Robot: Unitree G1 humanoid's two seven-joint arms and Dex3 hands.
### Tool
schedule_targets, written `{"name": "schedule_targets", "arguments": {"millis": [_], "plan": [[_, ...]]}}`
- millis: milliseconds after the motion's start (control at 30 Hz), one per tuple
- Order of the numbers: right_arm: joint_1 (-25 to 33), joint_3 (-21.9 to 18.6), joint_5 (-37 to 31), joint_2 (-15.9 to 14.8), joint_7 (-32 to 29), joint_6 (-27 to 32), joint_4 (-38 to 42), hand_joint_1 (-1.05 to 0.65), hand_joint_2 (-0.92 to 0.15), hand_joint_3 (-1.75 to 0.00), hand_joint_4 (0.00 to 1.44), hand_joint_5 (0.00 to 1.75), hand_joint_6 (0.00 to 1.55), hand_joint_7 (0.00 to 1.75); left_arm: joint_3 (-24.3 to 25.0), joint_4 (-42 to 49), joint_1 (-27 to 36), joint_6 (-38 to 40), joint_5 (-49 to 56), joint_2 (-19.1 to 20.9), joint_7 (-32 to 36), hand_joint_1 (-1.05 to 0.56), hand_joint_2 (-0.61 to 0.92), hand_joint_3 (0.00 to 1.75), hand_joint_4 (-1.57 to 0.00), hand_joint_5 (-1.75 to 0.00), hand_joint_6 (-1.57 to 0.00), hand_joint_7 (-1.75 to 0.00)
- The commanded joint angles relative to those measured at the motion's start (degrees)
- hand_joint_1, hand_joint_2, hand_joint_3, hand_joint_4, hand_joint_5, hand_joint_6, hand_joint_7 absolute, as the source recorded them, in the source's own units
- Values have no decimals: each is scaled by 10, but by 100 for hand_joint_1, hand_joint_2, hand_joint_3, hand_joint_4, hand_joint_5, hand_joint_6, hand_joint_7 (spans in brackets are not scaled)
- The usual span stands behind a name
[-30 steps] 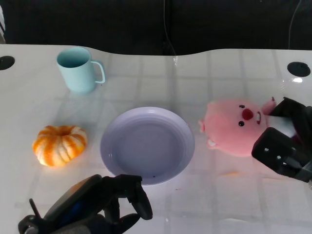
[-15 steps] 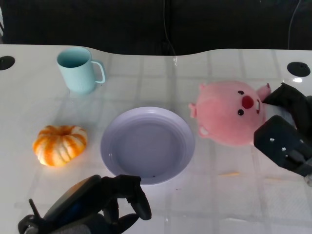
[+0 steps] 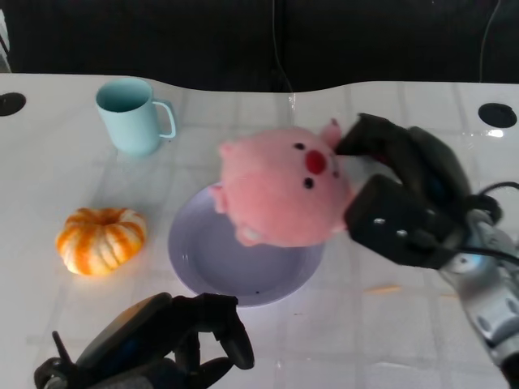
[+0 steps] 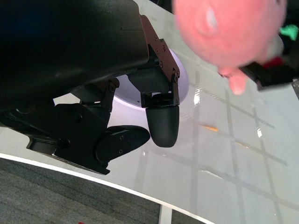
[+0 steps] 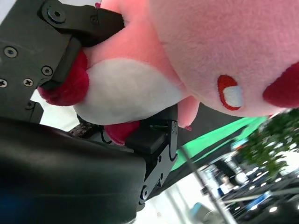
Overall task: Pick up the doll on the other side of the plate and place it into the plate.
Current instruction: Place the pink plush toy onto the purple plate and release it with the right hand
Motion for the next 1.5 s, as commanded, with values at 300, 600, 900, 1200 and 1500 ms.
{"name": "schedule_targets", "arguments": {"millis": [300,600,900,1200,1500], "plan": [[-79,44,-33,61,-8,-8,105,-14,-39,-123,92,175,77,174,-6,-9,5,0,25,3,8,-14,66,82,-71,-174,-73,-111],[-81,64,-40,59,40,-13,111,-29,-77,-34,56,73,71,22,-11,-23,7,18,41,0,4,-16,67,80,-70,-173,-74,-109],[-70,88,-54,20,148,12,57,-62,-92,-10,8,33,27,1,-13,-25,5,18,50,2,3,-16,70,71,-69,-172,-74,-107],[-35,76,-57,-36,185,0,-37,-62,-92,-8,8,37,29,2,-17,-28,2,28,55,2,2,-17,74,65,-68,-175,-73,-107],[69,2,-7,-105,205,-31,-189,-58,-92,-15,14,67,41,5,-15,-21,-3,23,49,-1,3,-16,75,64,-68,-172,-73,-107]]}}
